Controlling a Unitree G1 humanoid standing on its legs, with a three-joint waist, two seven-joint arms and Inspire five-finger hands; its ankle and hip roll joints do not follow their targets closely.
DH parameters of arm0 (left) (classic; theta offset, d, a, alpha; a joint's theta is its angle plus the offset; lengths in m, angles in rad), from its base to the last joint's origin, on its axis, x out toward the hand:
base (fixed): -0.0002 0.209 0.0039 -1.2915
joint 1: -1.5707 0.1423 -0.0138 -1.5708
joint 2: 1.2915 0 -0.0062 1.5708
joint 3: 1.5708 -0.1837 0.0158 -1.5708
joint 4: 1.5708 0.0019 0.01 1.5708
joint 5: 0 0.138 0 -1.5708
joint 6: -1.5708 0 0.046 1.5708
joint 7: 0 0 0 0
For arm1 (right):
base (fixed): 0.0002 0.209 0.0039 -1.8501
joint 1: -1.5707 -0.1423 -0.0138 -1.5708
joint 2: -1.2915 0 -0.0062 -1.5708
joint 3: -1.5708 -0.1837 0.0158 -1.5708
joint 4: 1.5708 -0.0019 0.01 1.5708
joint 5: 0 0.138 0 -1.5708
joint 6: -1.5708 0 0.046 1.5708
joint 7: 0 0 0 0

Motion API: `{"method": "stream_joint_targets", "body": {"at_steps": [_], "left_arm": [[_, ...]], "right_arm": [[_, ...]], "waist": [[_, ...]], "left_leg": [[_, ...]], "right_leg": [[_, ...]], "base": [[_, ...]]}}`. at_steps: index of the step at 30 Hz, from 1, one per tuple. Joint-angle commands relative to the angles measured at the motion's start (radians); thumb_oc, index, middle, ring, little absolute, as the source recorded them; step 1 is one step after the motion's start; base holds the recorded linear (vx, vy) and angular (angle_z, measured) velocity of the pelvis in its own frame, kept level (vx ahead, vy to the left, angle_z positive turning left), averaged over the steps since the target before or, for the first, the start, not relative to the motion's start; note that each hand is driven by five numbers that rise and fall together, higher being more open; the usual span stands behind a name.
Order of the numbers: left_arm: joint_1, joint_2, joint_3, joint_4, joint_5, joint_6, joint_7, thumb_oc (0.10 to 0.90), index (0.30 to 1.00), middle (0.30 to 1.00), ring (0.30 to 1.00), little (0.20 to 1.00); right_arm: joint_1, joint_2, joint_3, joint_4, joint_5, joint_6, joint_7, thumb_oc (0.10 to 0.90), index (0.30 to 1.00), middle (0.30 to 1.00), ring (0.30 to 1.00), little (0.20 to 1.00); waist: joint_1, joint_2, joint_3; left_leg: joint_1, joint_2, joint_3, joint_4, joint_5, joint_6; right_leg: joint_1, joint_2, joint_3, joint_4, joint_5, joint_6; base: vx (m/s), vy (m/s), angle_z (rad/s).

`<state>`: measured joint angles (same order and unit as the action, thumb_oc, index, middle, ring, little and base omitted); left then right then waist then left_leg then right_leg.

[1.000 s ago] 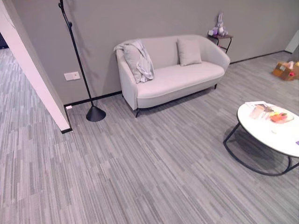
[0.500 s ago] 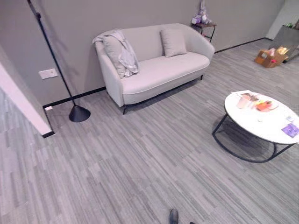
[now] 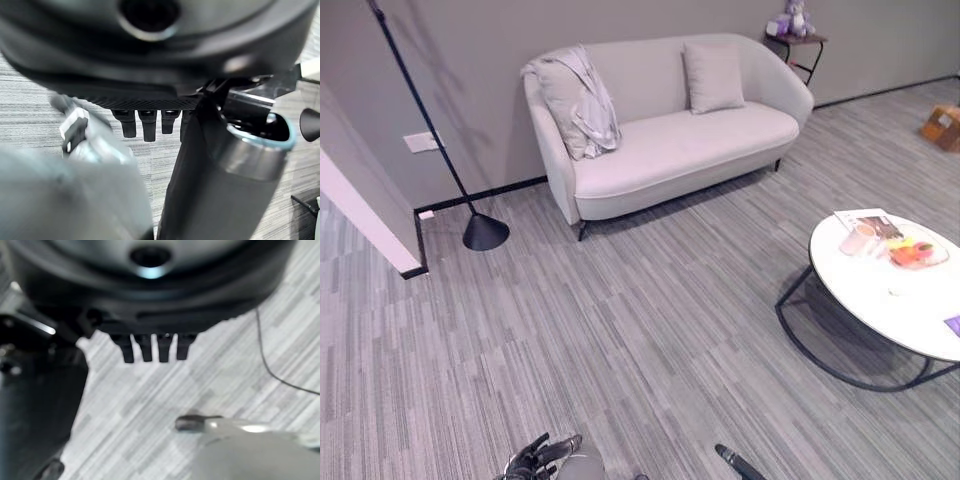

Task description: Hang the clothes on the sofa on the clothes rack.

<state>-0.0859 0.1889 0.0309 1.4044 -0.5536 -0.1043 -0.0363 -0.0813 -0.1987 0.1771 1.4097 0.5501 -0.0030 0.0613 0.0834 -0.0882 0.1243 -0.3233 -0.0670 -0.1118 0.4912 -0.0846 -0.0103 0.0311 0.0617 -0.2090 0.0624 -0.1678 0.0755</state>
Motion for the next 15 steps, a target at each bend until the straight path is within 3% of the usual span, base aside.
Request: {"method": "stream_joint_targets", "body": {"at_steps": [1, 2, 4, 6, 8, 9, 10, 12, 13, 14, 15], "left_arm": [[0.054, 0.002, 0.033, 0.137, 0.009, 0.026, -0.006, 0.8, 0.9, 0.9, 0.9, 0.9], [0.06, -0.002, 0.046, 0.139, -0.005, 0.027, -0.007, 0.8, 0.9, 0.9, 0.9, 0.9], [0.071, 0.002, 0.078, 0.161, -0.027, 0.03, -0.009, 0.8, 0.9, 0.9, 0.9, 0.9], [0.087, 0.004, 0.087, 0.176, -0.025, 0.029, -0.008, 0.8, 0.9, 0.9, 0.9, 0.9], [0.079, 0.003, 0.067, 0.158, 0.0, 0.03, -0.006, 0.8, 0.9, 0.9, 0.9, 0.9], [0.079, 0.003, 0.067, 0.158, 0.0, 0.03, -0.006, 0.8, 0.9, 0.9, 0.9, 0.9], [0.068, 0.004, 0.043, 0.144, 0.016, 0.026, -0.005, 0.8, 0.9, 0.9, 0.9, 0.9], [0.045, 0.007, -0.003, 0.111, 0.056, 0.026, -0.007, 0.8, 0.9, 0.9, 0.9, 0.9], [0.045, 0.007, -0.003, 0.111, 0.056, 0.026, -0.007, 0.8, 0.9, 0.9, 0.9, 0.9], [-0.001, 0.009, -0.075, 0.076, 0.094, 0.026, -0.006, 0.8, 0.9, 0.9, 0.9, 0.9], [-0.001, 0.009, -0.075, 0.076, 0.094, 0.026, -0.006, 0.8, 0.9, 0.9, 0.9, 0.9]], "right_arm": [[0.057, -0.025, -0.006, 0.01, -0.013, -0.011, 0.011, 0.8, 0.9, 0.9, 0.9, 0.9], [0.053, -0.02, -0.008, 0.01, -0.008, -0.01, 0.012, 0.8, 0.9, 0.9, 0.9, 0.9], [0.049, -0.007, -0.011, 0.014, -0.003, -0.008, 0.017, 0.8, 0.9, 0.9, 0.9, 0.9], [0.068, 0.006, -0.017, 0.021, -0.032, -0.008, 0.02, 0.8, 0.9, 0.9, 0.9, 0.9], [0.078, 0.017, -0.002, 0.035, -0.085, -0.002, 0.028, 0.8, 0.9, 0.9, 0.9, 0.9], [0.078, 0.017, -0.002, 0.035, -0.085, -0.002, 0.028, 0.8, 0.9, 0.9, 0.9, 0.9], [0.077, 0.019, 0.0, 0.028, -0.088, -0.005, 0.028, 0.8, 0.9, 0.9, 0.9, 0.9], [0.067, 0.014, 0.005, 0.003, -0.089, -0.008, 0.027, 0.8, 0.9, 0.9, 0.9, 0.9], [0.067, 0.014, 0.005, 0.003, -0.089, -0.008, 0.027, 0.8, 0.9, 0.9, 0.9, 0.9], [0.062, 0.021, 0.007, -0.025, -0.08, -0.012, 0.017, 0.8, 0.9, 0.9, 0.9, 0.9], [0.062, 0.021, 0.007, -0.025, -0.08, -0.012, 0.017, 0.8, 0.9, 0.9, 0.9, 0.9]], "waist": [[0.027, 0.052, -0.025], [0.042, 0.061, -0.026], [0.061, 0.056, -0.035], [0.062, 0.039, -0.058], [0.065, 0.011, -0.094], [0.066, 0.01, -0.094], [0.062, 0.004, -0.085], [0.038, 0.016, -0.069], [0.038, 0.016, -0.069], [0.002, 0.049, -0.063], [0.002, 0.047, -0.061]], "left_leg": [[0.101, -0.096, -0.02, -0.43, 0.156, 0.034], [0.094, -0.113, -0.055, -0.496, 0.186, 0.025], [0.094, -0.133, -0.122, -0.51, 0.205, 0.02], [0.114, -0.133, -0.115, -0.482, 0.199, 0.046], [0.188, -0.121, -0.09, -0.494, 0.166, 0.085], [0.188, -0.122, -0.089, -0.495, 0.166, 0.085], [0.218, -0.123, -0.074, -0.494, 0.148, 0.102], [0.278, -0.115, -0.062, -0.501, 0.121, 0.119], [0.278, -0.115, -0.062, -0.501, 0.121, 0.119], [0.354, -0.092, -0.044, -0.511, 0.081, 0.143], [0.356, -0.094, -0.043, -0.513, 0.081, 0.143]], "right_leg": [[0.044, -0.025, 0.154, -0.101, 0.127, -0.068], [0.07, -0.012, 0.17, -0.101, 0.11, -0.075], [0.105, -0.005, 0.2, -0.073, 0.055, -0.076], [0.127, -0.022, 0.2, -0.014, 0.0, -0.076], [0.088, -0.065, 0.181, 0.192, 0.047, -0.021], [0.086, -0.066, 0.182, 0.197, 0.044, -0.021], [0.04, -0.09, 0.174, 0.344, 0.132, 0.01], [-0.039, -0.128, 0.148, 0.539, 0.225, 0.031], [-0.039, -0.128, 0.148, 0.539, 0.225, 0.031], [-0.128, -0.212, 0.066, 0.707, 0.249, 0.013], [-0.128, -0.214, 0.067, 0.711, 0.246, 0.013]], "base": [[0.38, -0.021, -0.47], [0.38, -0.025, -0.23], [0.47, -0.008, -0.16], [0.7, 0.024, -0.88], [0.66, 0.05, -0.62], [0.32, 0.034, -0.18], [0.25, 0.04, -0.27], [0.27, 0.056, -0.3], [0.48, 0.124, 0.05], [0.37, 0.096, 0.18], [0.61, 0.063, 0.06]]}}
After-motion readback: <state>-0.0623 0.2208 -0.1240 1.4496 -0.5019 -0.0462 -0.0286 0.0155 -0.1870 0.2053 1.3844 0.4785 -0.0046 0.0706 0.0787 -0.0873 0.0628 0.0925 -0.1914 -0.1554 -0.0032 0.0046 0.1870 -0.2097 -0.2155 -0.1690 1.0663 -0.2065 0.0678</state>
